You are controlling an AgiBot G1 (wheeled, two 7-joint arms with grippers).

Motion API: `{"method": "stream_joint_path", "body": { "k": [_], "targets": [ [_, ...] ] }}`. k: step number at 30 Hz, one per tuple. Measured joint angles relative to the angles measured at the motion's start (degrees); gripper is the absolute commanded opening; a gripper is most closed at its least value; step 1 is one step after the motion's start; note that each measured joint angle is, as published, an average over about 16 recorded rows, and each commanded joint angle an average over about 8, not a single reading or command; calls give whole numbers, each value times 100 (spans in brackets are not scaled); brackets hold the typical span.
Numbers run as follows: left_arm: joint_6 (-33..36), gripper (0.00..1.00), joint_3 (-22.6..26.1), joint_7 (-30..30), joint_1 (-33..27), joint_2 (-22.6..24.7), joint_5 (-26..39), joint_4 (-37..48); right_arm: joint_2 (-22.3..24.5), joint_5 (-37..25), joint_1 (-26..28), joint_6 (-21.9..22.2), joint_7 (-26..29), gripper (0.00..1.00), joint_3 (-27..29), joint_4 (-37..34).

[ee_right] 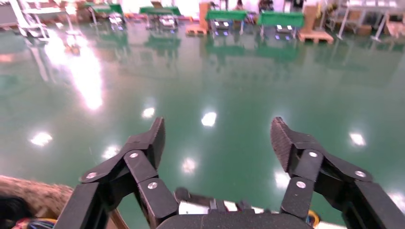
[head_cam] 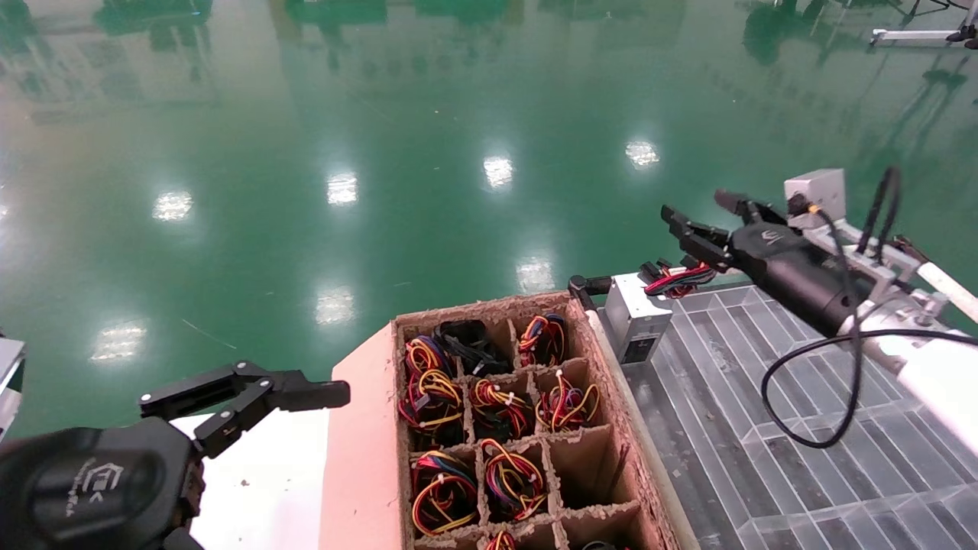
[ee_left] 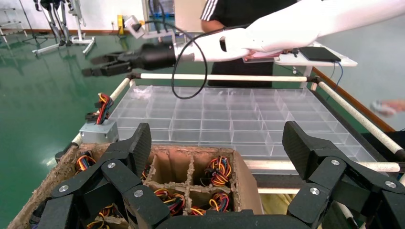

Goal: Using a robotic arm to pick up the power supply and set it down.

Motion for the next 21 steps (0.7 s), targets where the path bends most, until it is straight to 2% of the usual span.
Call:
{"method": "stream_joint_path", "body": {
  "k": [17,21],
  "targets": [
    [0,100,1,1,-1,0,-1,1,754,352,-758,-896,1168,100,-214,2089],
    [0,100,1,1,-1,0,-1,1,844,395,-850,-1003,1309,100,-240,2341]
  ]
}}
